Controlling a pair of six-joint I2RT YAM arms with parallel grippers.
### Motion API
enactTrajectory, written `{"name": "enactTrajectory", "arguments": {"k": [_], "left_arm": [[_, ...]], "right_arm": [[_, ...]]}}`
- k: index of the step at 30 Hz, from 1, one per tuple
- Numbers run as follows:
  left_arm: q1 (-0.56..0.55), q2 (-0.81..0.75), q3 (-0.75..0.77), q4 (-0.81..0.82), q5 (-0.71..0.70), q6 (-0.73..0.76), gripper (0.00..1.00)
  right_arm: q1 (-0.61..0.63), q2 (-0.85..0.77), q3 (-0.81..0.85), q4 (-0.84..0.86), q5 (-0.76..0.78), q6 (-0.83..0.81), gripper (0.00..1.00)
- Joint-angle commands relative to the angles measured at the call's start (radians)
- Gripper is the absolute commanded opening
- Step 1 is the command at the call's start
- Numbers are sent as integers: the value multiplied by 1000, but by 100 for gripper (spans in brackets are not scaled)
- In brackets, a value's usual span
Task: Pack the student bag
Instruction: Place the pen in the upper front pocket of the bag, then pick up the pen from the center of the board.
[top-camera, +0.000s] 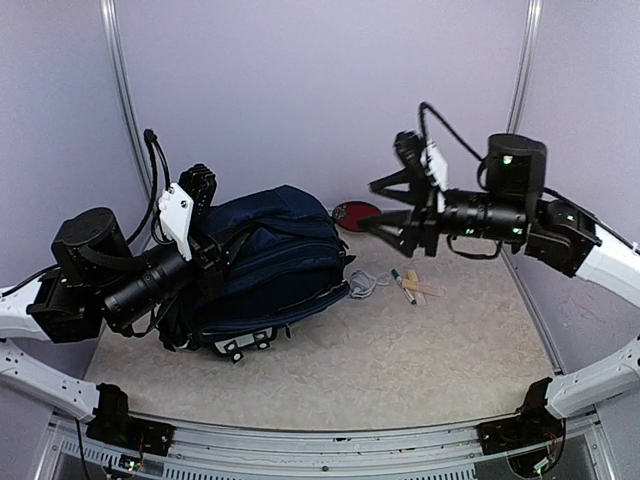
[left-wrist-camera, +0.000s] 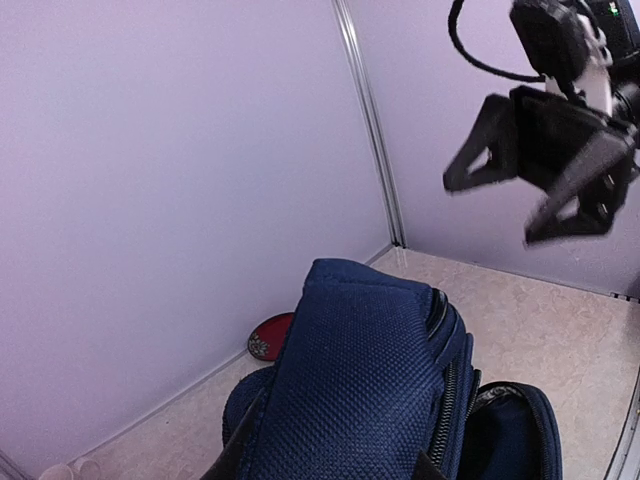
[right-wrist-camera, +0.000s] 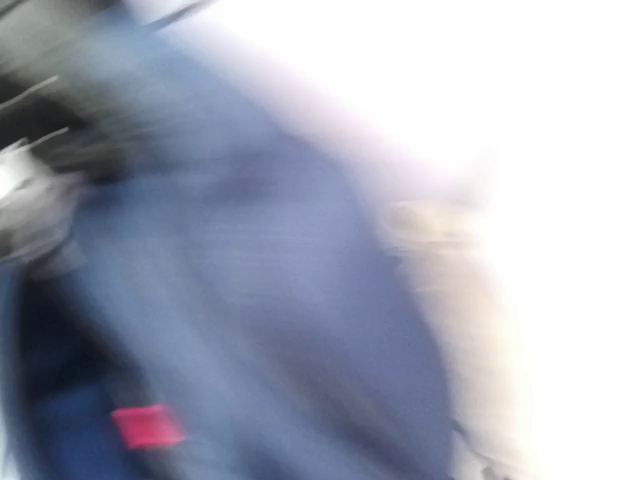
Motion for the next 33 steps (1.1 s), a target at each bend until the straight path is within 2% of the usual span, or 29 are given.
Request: {"name": "enactTrajectory", "arguments": {"k": [1, 4, 9, 13, 15, 16, 18, 21, 23, 28, 33], "left_arm": [[12, -16, 64, 111, -35, -45, 0], [12, -26, 69, 86, -30, -56, 0], [13, -37, 64, 94, -26, -61, 0], [15, -32, 65, 86, -21, -65, 0], [16, -29, 68, 82, -17, -62, 0], [17, -28, 70, 79, -12, -60, 0], [18, -27, 77, 65, 3, -56, 0], [27, -20, 93, 32, 10, -52, 0], [38, -19, 98, 26, 18, -50, 0], [69, -27, 91, 21, 59, -69, 0], [83, -27, 87, 25, 84, -81, 0]], "right_arm": [[-217, -140, -88, -5, 171, 251, 71], [-371, -74, -124, -181, 244, 264, 72], [-480, 250, -121, -373, 278, 199, 78], [-573, 411, -103, -366, 136, 121, 87], [-667, 482, -64, -379, 52, 91, 99], [-704, 511, -43, -378, 49, 94, 100], [-769, 570, -10, -378, 12, 106, 100], [-790, 629, 14, -372, -68, 78, 99], [-789, 645, 10, -369, -121, 48, 93], [-789, 680, 10, -355, -84, -19, 88], [-788, 774, 93, -364, -87, -48, 84]]}}
